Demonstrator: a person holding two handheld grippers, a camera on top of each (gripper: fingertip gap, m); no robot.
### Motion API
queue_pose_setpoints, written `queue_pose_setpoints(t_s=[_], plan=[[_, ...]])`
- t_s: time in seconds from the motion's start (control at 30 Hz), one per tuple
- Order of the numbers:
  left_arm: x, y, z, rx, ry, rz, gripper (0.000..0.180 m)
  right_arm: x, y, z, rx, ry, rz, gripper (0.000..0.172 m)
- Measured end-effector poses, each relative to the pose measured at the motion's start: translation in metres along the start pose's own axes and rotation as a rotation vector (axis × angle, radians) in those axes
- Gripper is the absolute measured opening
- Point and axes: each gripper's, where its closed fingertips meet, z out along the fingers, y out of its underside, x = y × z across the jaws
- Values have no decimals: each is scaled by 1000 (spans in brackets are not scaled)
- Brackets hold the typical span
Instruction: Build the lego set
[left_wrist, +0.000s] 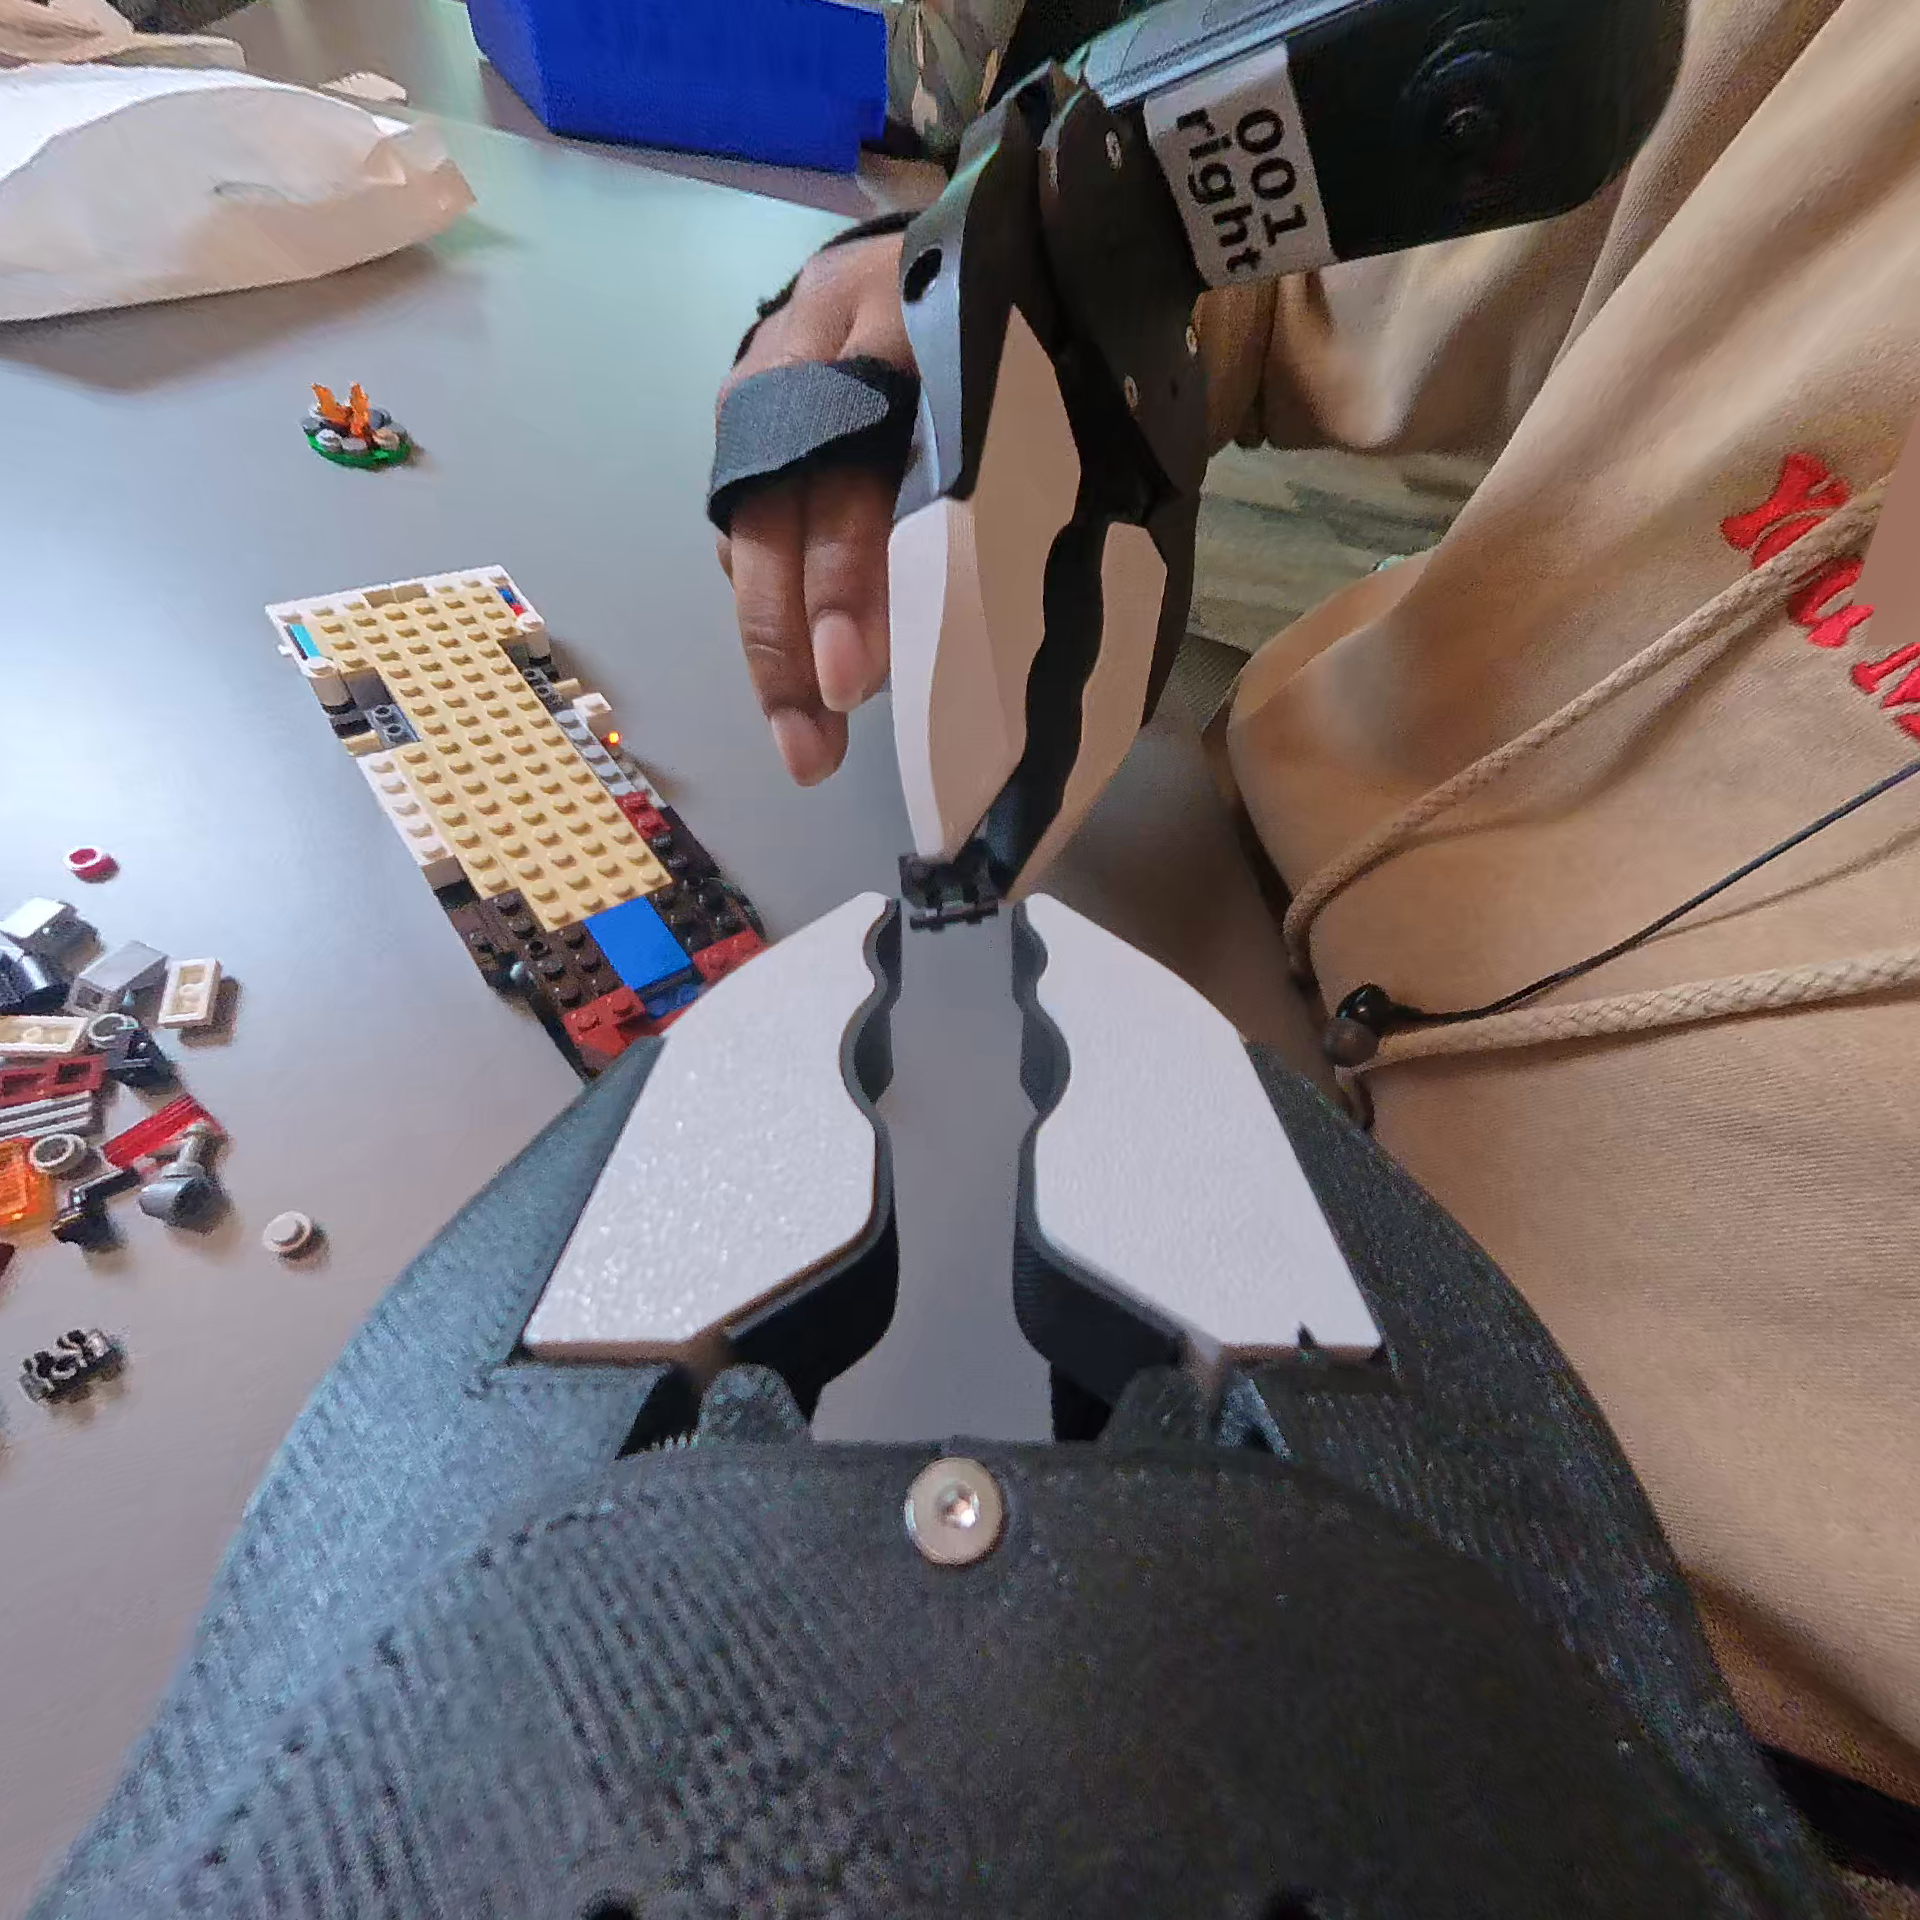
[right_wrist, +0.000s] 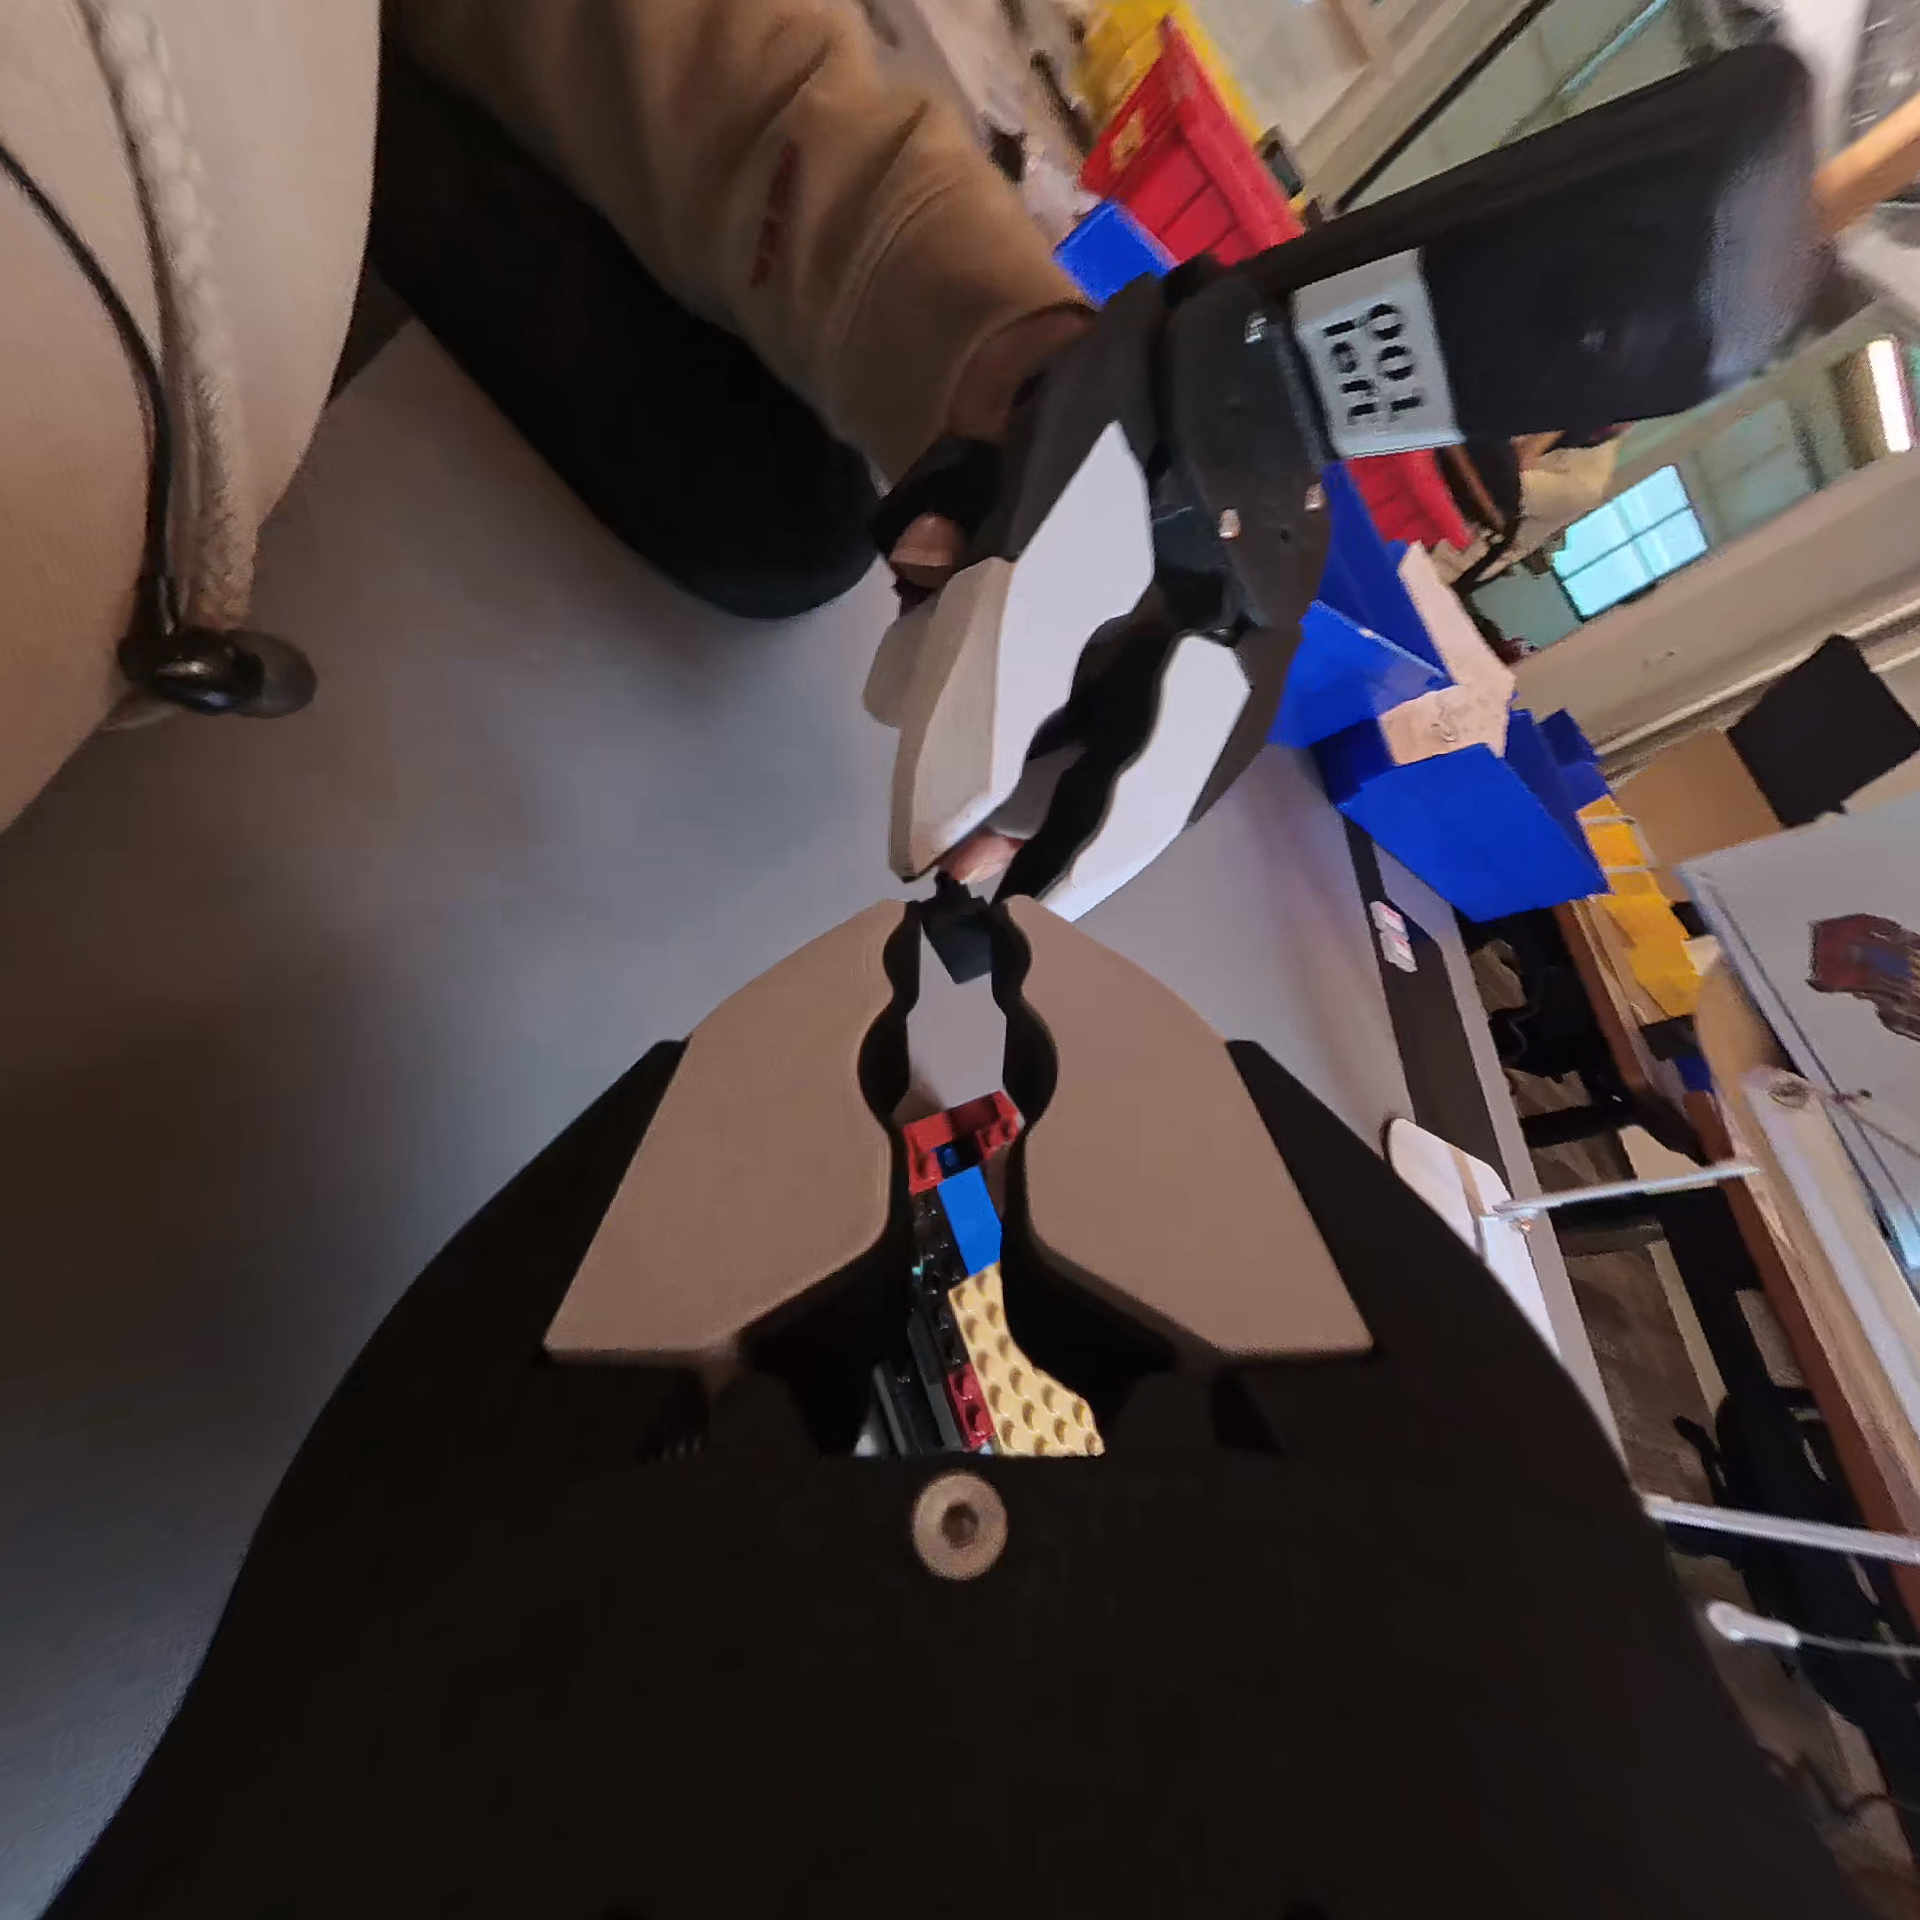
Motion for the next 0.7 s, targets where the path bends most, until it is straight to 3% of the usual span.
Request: queue_pose_setpoints(t_s=[0.17,0.3,0.7], plan=[[-3,-15,-5,106,9,-54,24,21,-7,-14,82,115,86,13],[-6,-23,-6,160,12,-105,24,21,-6,-13,83,118,67,13],[-10,-22,-4,166,15,-171,16,21,-2,-9,65,130,34,13]])
